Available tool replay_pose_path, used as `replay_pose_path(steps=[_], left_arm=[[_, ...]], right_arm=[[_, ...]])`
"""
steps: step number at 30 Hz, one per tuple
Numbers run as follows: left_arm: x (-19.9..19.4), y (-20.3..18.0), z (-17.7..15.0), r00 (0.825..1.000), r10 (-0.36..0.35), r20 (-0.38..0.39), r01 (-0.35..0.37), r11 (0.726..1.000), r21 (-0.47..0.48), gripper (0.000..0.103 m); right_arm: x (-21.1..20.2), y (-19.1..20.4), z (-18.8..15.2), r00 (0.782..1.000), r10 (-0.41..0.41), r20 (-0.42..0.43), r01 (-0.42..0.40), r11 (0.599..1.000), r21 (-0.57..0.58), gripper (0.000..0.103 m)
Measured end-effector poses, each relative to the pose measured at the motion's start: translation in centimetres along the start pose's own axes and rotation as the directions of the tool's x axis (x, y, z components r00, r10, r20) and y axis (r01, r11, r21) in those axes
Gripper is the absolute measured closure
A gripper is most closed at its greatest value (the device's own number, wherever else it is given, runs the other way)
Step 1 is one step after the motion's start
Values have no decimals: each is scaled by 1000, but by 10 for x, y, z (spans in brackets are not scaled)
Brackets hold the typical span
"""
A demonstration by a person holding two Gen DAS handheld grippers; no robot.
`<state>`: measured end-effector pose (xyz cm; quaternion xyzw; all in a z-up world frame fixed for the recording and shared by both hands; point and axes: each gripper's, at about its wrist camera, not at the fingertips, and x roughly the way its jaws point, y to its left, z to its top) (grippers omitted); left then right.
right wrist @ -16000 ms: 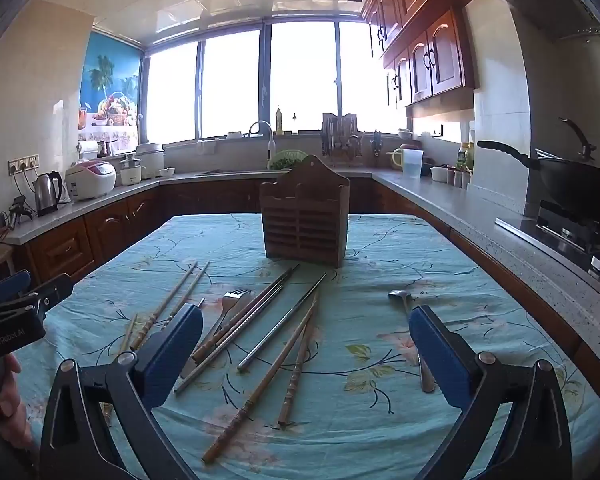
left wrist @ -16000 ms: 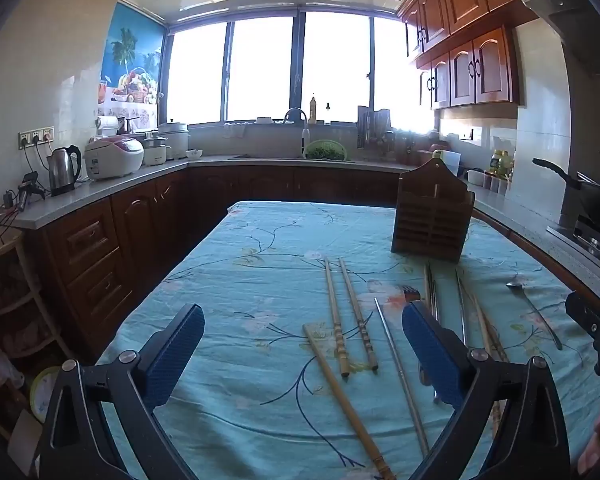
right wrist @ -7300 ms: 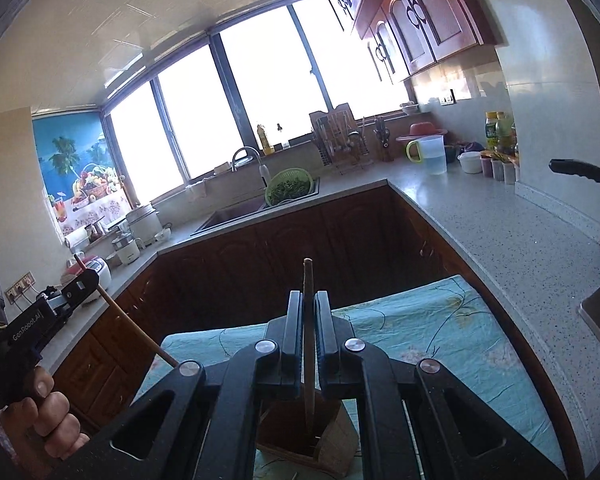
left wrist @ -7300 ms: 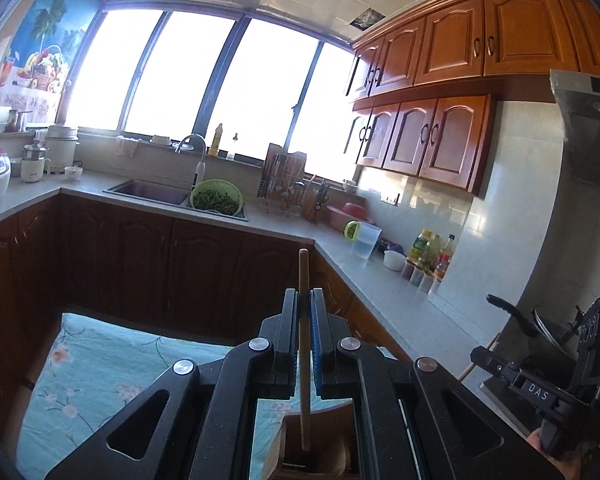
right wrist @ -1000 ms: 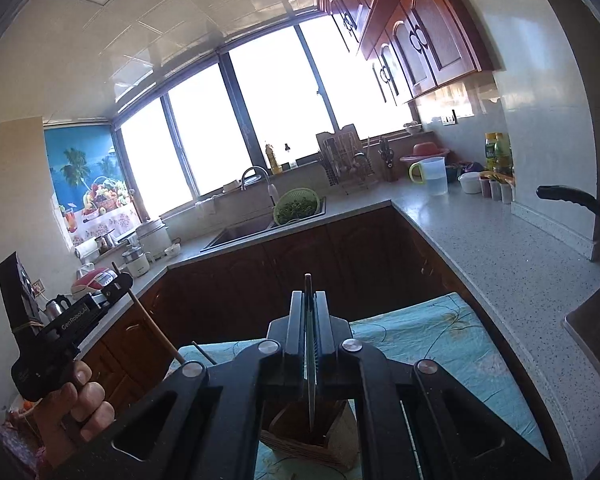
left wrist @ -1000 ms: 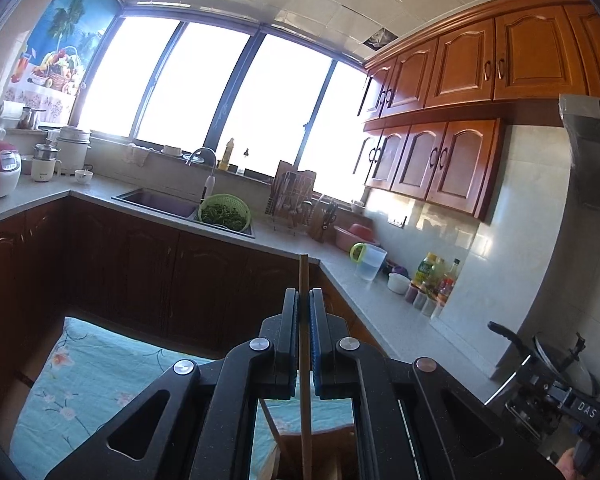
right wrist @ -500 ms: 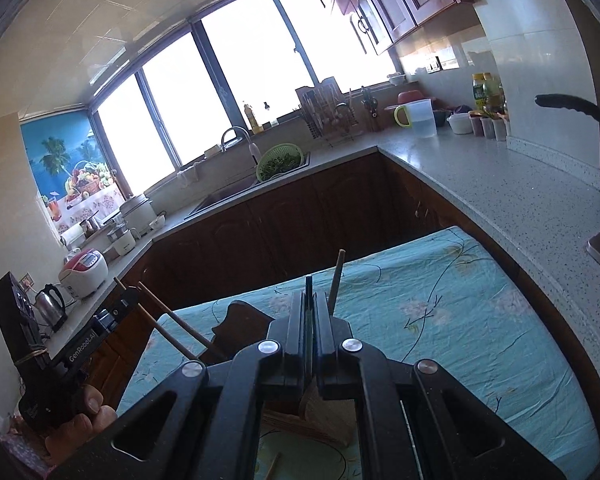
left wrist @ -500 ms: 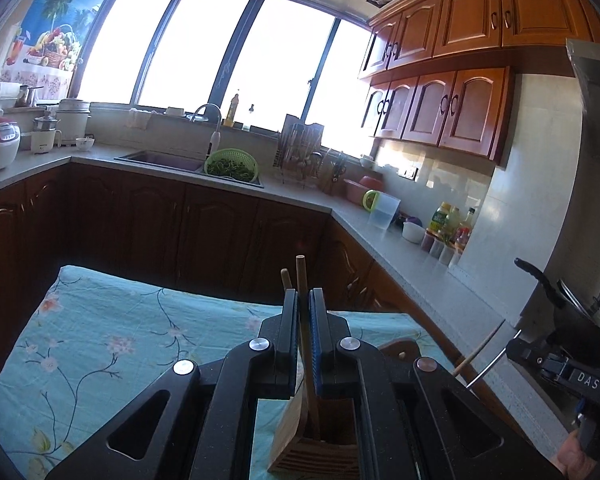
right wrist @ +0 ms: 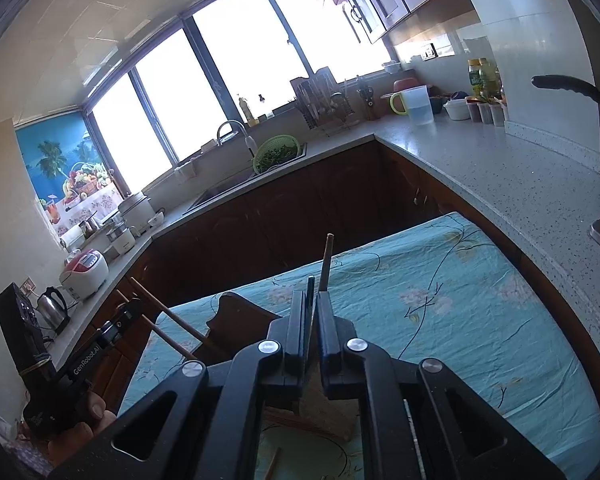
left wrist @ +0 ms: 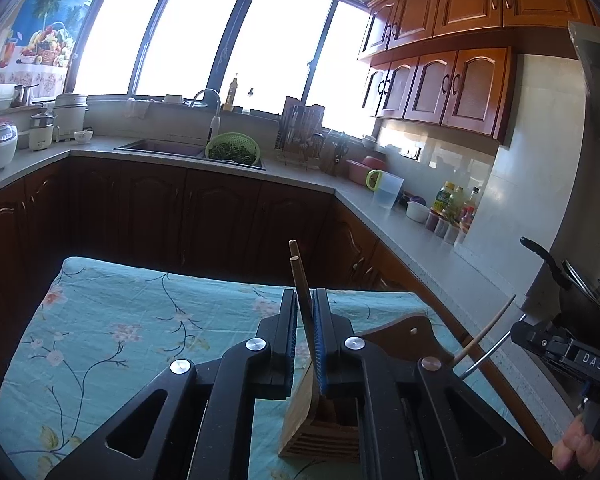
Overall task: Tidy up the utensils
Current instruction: 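Carry both held chopsticks upright into the wooden holder and open both grippers, then grasp another bamboo chopstick with the left gripper while the right grasps a chopstick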
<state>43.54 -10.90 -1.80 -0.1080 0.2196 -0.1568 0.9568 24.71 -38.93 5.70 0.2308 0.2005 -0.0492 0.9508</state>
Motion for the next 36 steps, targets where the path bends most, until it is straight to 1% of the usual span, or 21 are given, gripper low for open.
replay_pose_path(steps=[1,2,3,4,5,6,7,8,9,10,11,13,15,17,19,21,24,27,31,33,36], left_arm=[[-4,3,0,1000,5,0,-5,1000,-7,85],[-7,4,0,1000,5,8,-5,1000,-15,79],[-12,6,-1,1000,1,14,-1,1000,-21,75],[-16,7,-1,1000,-4,14,4,1000,-26,72],[-20,8,-1,1000,-6,15,6,999,-33,63],[-27,10,-3,1000,-2,23,3,999,-37,53],[-34,11,-3,999,6,35,-4,999,-38,49],[-42,14,-6,999,19,48,-17,999,-39,41],[-50,17,-10,998,40,56,-38,998,-41,29],[-58,19,-15,996,64,64,-61,997,-47,24],[-66,23,-20,994,81,72,-76,995,-58,21],[-80,29,-30,994,87,61,-82,993,-81,20],[-93,35,-43,994,105,38,-101,990,-101,16],[-107,39,-56,994,111,13,-109,988,-114,16],[-121,44,-68,991,130,-20,-132,983,-125,15],[-138,47,-75,989,140,-47,-146,980,-135,15],[-158,53,-88,983,162,-93,-173,975,-137,15],[-180,55,-96,973,194,-123,-208,972,-112,15],[-207,56,-104,970,192,-149,-212,968,-132,15],[-217,54,-110,967,195,-162,-216,968,-126,15],[-226,53,-117,961,208,-183,-232,966,-116,15]], right_arm=[[0,0,-1,1000,2,0,-2,1000,6,92],[-1,0,-1,1000,9,1,-9,1000,7,90],[-3,1,-1,1000,11,4,-11,1000,7,89],[-6,2,-1,1000,12,10,-12,1000,7,83],[-9,3,-2,1000,18,17,-18,1000,8,72],[-14,3,-2,999,25,25,-26,1000,11,65],[-18,4,-2,999,34,34,-34,999,16,49],[-24,5,-4,998,41,46,-41,999,17,37],[-29,6,-5,997,46,60,-47,999,13,34],[-35,8,-6,996,49,72,-50,999,7,28],[-40,10,-9,995,50,83,-51,999,4,17],[-52,12,-16,992,60,107,-61,998,4,5],[-62,14,-26,990,69,120,-69,998,0,5],[-69,16,-37,992,62,110,-61,998,-7,5],[-76,17,-49,994,54,98,-53,999,-10,5],[-83,16,-63,995,48,82,-47,999,-7,5],[-93,12,-85,998,30,54,-30,1000,-3,5],[-100,6,-106,1000,8,18,-8,1000,12,5],[-106,-1,-133,1000,-18,-20,19,1000,25,5],[-105,-3,-146,998,-41,-48,42,999,22,5],[-103,-4,-162,995,-55,-88,56,998,5,5]])
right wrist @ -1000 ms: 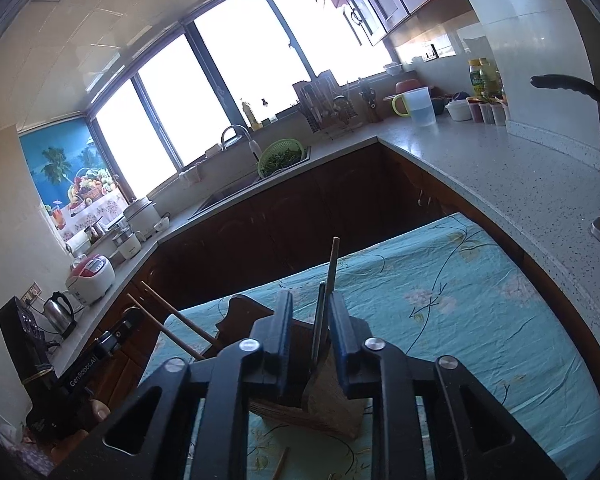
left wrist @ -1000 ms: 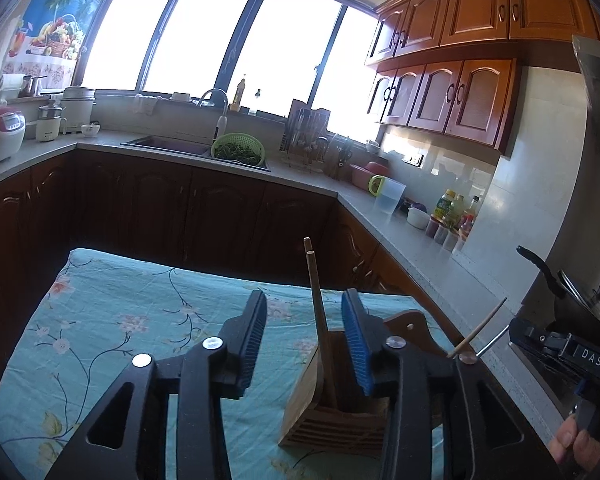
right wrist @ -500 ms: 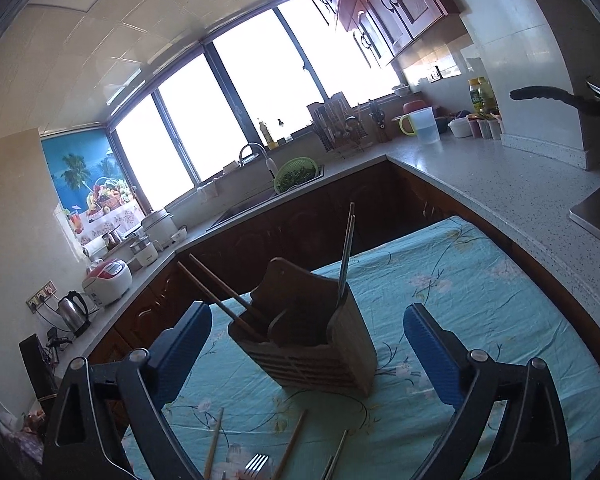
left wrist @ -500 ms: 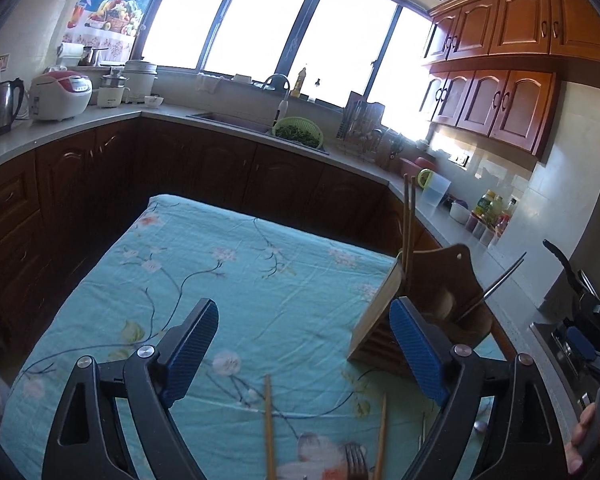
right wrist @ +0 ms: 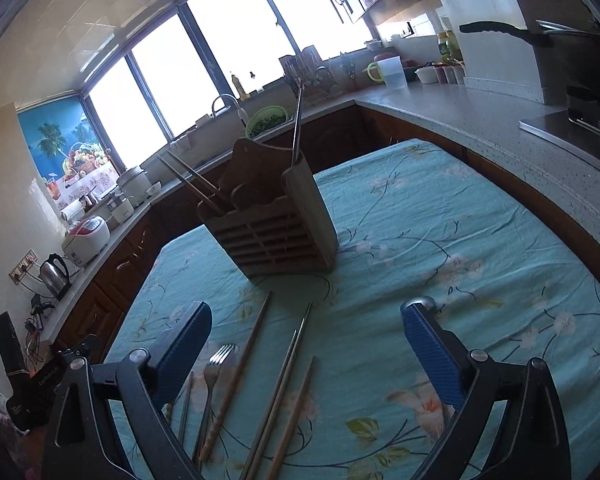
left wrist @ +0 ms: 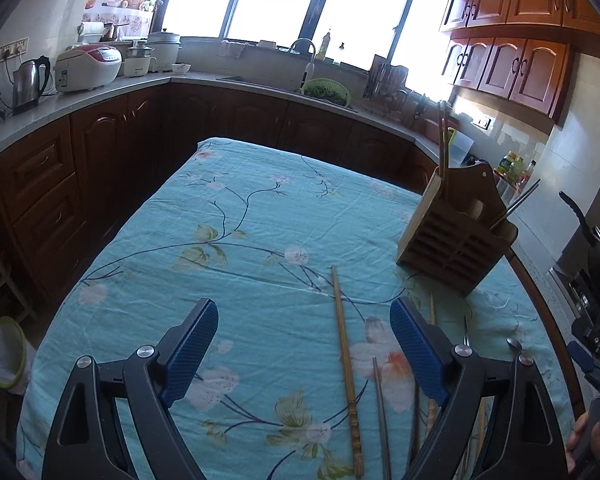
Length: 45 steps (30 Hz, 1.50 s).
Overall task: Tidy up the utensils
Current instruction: 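Grasp another bamboo chopstick with the left gripper while the right grasps a chopstick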
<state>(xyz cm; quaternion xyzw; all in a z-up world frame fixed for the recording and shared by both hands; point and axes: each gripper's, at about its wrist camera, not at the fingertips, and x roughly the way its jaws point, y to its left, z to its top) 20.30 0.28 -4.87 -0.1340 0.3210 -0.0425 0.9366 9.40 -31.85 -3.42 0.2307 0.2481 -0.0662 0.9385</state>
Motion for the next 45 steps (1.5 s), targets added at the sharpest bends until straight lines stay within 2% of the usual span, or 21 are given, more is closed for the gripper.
replay_pose_path(steps=[6,18,21,22,23,27,29,36,40,44,45], left_arm=[[4,1,-6,998,14,-63,-14,1000,2,15],[25,-9,2,989,29,-142,-25,999,27,16],[37,-16,7,985,37,-170,-28,998,57,17],[41,-19,9,983,43,-180,-31,997,69,17],[46,-21,12,982,47,-186,-33,996,78,19],[68,-27,23,974,44,-222,-22,995,97,35],[84,-29,29,968,46,-245,-21,994,104,40],[133,-32,47,948,47,-313,-9,992,122,57],[154,-38,51,944,48,-327,-3,990,138,58],[181,-47,50,930,74,-359,-8,983,182,60],[185,-49,49,931,90,-354,-18,979,203,62]], right_arm=[[5,8,-13,999,-20,-35,18,998,-55,5],[31,20,-13,994,-59,-87,51,994,-96,7],[44,25,-10,992,-65,-109,53,992,-110,16],[49,26,-9,991,-65,-121,51,993,-109,22],[55,26,-7,989,-63,-135,49,993,-105,28],[80,27,-4,980,-74,-187,56,994,-98,39],[93,28,-2,975,-73,-210,53,994,-98,49],[123,31,-1,962,-93,-257,65,991,-115,57],[136,31,-2,952,-117,-281,84,988,-128,61],[152,30,-5,936,-157,-315,116,982,-146,72],[154,32,-5,938,-168,-303,124,979,-160,73]])
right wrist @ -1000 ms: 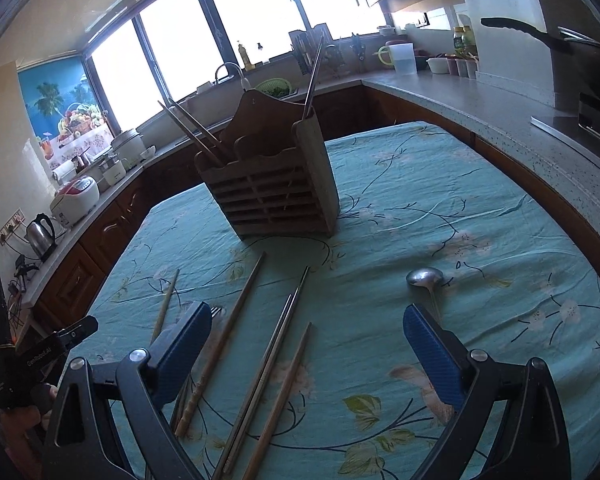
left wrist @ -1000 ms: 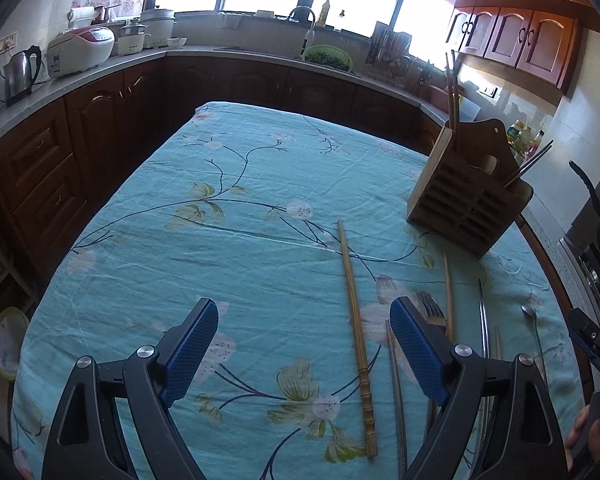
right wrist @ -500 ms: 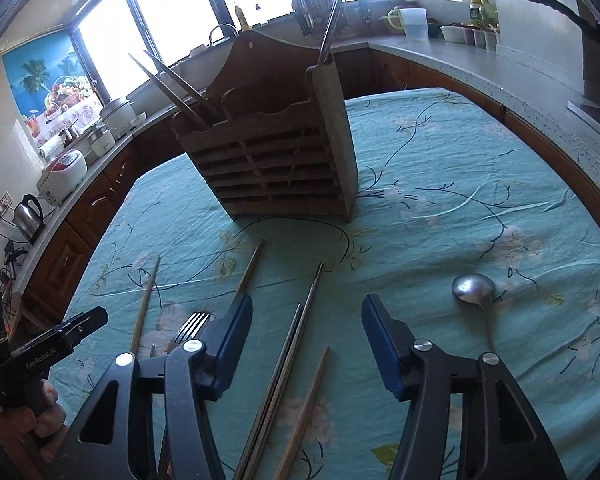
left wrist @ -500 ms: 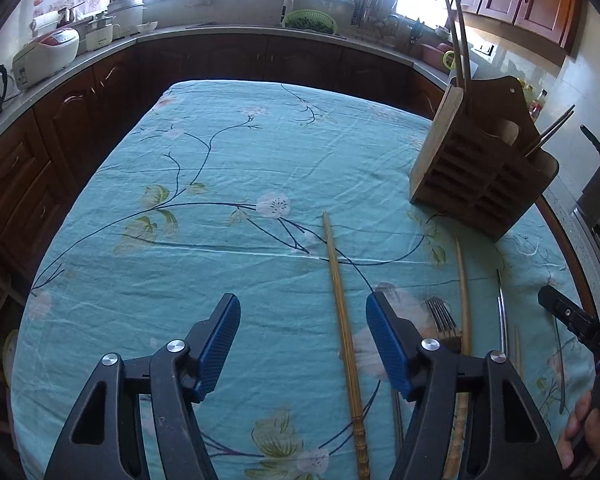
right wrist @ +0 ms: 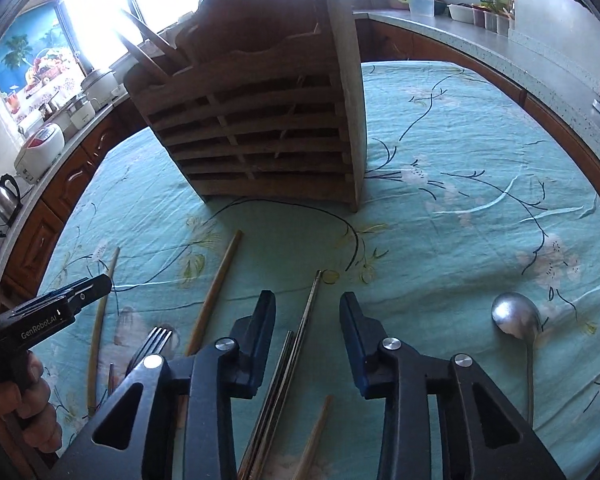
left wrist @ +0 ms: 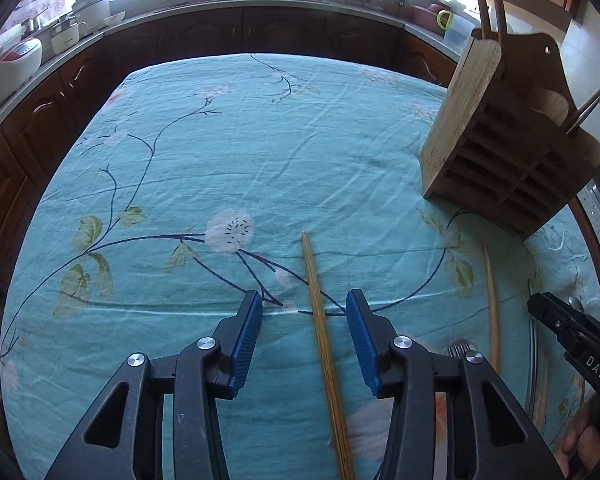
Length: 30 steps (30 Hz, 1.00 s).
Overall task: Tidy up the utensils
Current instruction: 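Grasp another bamboo chopstick with the left gripper while the right grasps a chopstick, then lift both held chopsticks upright, lower them into the wooden holder, open both grippers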
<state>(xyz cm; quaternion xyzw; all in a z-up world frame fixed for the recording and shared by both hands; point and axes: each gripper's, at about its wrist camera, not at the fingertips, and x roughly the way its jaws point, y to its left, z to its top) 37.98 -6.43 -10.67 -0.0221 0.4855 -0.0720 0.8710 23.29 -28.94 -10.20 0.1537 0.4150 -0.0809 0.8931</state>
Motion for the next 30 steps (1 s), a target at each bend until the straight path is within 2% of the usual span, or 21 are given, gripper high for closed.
replay_pose_path(steps=[3,5,8,9,11,13,19,23,30], left_arm=[[7,-15,4,998,57,11,-57,996,72,63],[9,-22,3,998,57,30,-60,994,93,67],[10,-29,3,999,25,41,-30,992,121,94],[10,-30,2,999,14,40,-19,992,124,98],[11,-30,1,999,9,43,-14,992,128,99],[8,-25,0,999,-24,32,20,994,111,99],[-30,-6,-6,991,-121,64,118,992,51,99],[-71,8,-14,974,-188,126,187,982,19,99],[-146,30,-35,933,-269,240,274,962,10,99]], right_arm=[[5,9,4,999,-51,4,51,998,-42,76],[8,12,6,997,-78,6,79,995,-65,89],[8,10,7,998,-65,8,65,997,-49,96],[7,8,7,999,-54,9,54,998,-39,96],[6,2,8,1000,-3,4,3,1000,-1,98],[1,-3,8,999,44,7,-44,998,36,99],[-43,-1,10,989,123,86,-126,991,34,99],[-77,0,11,976,163,141,-167,986,16,99],[-142,7,11,947,211,243,-214,977,-14,99]])
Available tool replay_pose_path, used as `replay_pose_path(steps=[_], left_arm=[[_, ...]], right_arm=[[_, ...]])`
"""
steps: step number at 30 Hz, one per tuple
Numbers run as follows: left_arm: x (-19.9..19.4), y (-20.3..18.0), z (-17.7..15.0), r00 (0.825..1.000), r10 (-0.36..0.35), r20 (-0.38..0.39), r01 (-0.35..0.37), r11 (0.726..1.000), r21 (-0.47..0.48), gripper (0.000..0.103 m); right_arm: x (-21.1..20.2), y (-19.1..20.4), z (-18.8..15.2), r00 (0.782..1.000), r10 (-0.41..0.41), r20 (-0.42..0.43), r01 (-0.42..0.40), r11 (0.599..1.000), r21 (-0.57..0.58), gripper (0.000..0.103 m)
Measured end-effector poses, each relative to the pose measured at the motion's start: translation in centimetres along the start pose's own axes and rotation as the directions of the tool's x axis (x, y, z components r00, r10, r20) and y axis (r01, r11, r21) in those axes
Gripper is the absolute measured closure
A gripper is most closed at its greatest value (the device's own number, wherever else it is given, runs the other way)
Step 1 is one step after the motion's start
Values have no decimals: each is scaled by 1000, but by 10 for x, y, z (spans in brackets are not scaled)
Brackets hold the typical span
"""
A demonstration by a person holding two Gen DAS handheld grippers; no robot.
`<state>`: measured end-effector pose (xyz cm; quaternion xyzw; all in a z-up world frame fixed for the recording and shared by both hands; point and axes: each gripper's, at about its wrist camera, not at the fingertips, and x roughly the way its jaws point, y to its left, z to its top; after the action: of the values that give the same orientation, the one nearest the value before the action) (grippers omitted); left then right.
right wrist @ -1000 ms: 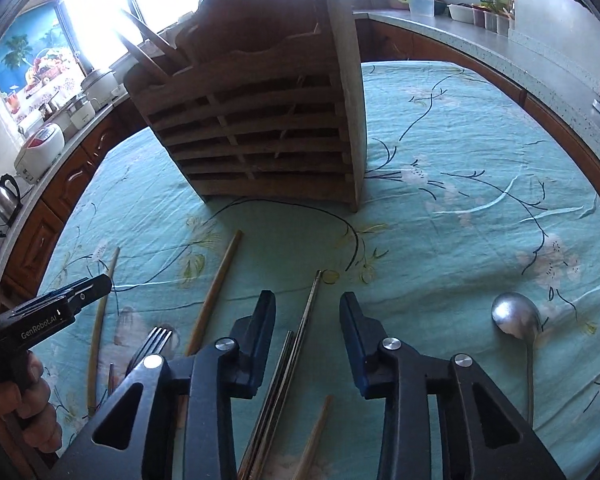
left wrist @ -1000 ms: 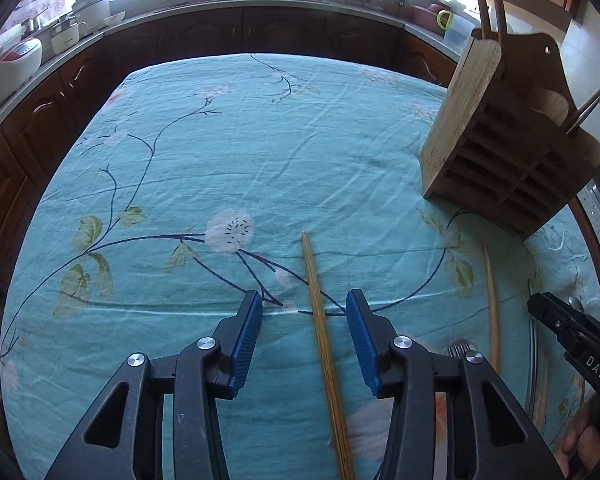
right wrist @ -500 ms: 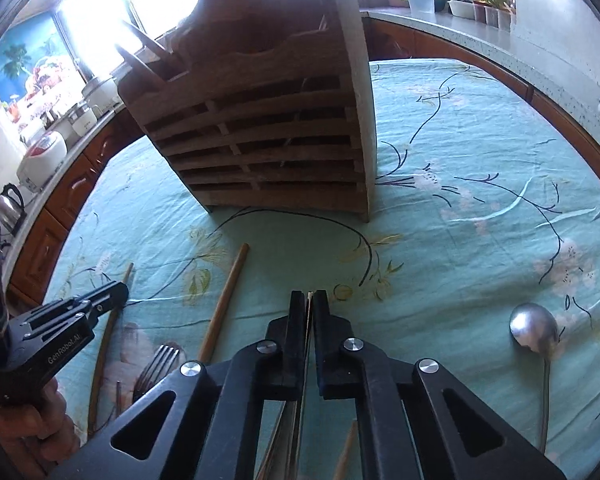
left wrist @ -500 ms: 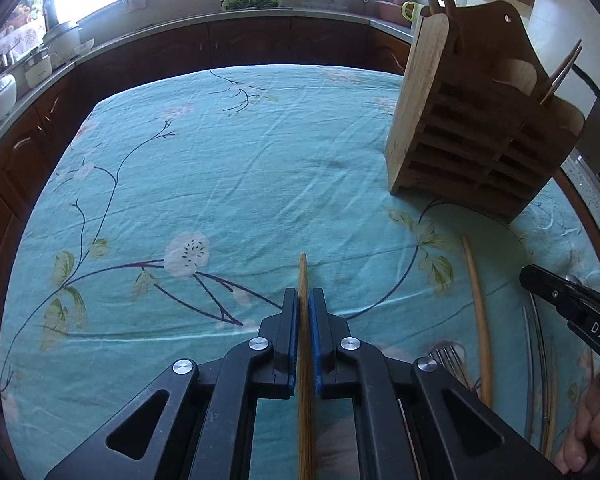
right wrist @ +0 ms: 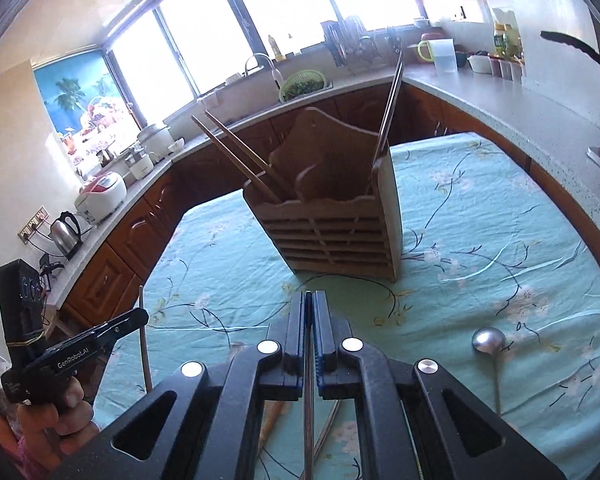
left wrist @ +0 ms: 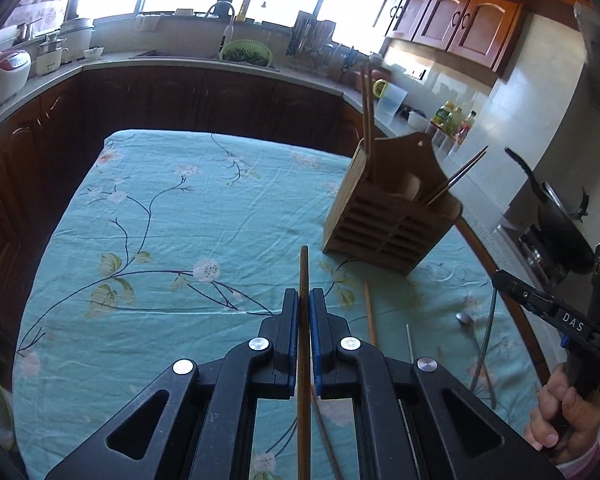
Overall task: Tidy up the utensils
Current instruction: 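Lift both held chopsticks upright, lower them into the wooden holder, open both grippers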
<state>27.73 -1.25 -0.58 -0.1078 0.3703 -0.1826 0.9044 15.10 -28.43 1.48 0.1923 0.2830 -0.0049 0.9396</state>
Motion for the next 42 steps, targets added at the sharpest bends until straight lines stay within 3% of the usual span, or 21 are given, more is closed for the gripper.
replay_pose_path(steps=[6,13,30,38,42], left_arm=[[-60,3,-5,995,-46,85,47,999,-5,99],[-92,2,-6,986,-63,157,64,998,-2,99],[-88,-9,20,969,-83,234,81,997,16,99],[-84,-24,56,945,-96,312,84,995,52,99],[-75,-38,89,924,-106,367,84,994,74,99]], right_arm=[[-42,11,17,995,13,104,-11,1000,-24,99],[-70,10,39,983,19,185,-13,999,-34,99],[-74,-9,67,971,-7,238,14,999,-28,99],[-78,-12,106,949,-6,314,15,1000,-27,99],[-79,-8,138,931,-10,366,24,999,-34,99]])
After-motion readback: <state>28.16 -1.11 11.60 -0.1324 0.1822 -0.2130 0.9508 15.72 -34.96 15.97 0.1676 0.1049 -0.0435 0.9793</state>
